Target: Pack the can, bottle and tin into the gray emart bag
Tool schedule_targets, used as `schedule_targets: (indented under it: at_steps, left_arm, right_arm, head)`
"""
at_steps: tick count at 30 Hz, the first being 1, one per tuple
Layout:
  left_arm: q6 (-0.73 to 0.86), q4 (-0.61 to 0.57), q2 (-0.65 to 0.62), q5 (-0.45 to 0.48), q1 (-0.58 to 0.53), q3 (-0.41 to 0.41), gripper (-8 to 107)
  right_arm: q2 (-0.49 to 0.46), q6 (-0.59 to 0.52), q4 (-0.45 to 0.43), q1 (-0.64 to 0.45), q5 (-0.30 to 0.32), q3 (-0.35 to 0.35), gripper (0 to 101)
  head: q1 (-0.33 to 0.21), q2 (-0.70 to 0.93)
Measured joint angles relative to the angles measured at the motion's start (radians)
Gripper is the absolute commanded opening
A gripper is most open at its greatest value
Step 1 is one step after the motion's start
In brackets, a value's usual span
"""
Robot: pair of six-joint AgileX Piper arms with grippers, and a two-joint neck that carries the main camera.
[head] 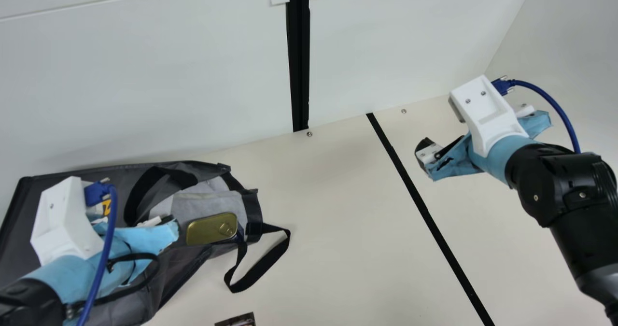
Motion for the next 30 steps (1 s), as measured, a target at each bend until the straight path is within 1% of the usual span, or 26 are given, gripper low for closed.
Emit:
schedule_targets:
  at_steps: [7, 11, 14, 17, 22, 26, 30]
  left_arm:
    - [0.0, 0.0, 0.0, 0.0, 0.0, 0.0, 10]
    - [0.0, 0.0, 0.0, 0.0, 0.0, 0.0, 10]
    - [0.0, 0.0, 0.0, 0.0, 0.0, 0.0, 10]
    - [0.0, 0.0, 0.0, 0.0, 0.0, 0.0, 10]
    - [0.0, 0.0, 0.0, 0.0, 0.0, 0.0, 10]
    - [0.0, 0.0, 0.0, 0.0, 0.0, 0.0, 10]
    - [0.0, 0.0, 0.0, 0.0, 0.0, 0.0, 10]
  right_arm:
    - [-0.005, 0.14, -0.128, 0.021, 0.077, -0.046, 91]
    - [-0.011, 0.203, -0.178, 0.036, 0.127, -0.074, 91]
    - [-0.014, 0.229, -0.202, 0.043, 0.154, -0.092, 91]
    - [-0.019, 0.245, -0.206, 0.045, 0.184, -0.109, 91]
    - [-0.026, 0.244, -0.205, 0.035, 0.218, -0.137, 91]
    - [-0.034, 0.227, -0.189, 0.017, 0.241, -0.157, 91]
    - [-0.038, 0.207, -0.172, -0.004, 0.251, -0.176, 91]
  head:
    - [0.0, 0.0]
    - [0.0, 0.0]
    - [0.0, 0.0]
    - [0.0, 0.0]
    - [0.0, 0.0]
    - [0.0, 0.0]
    - [0.0, 0.0]
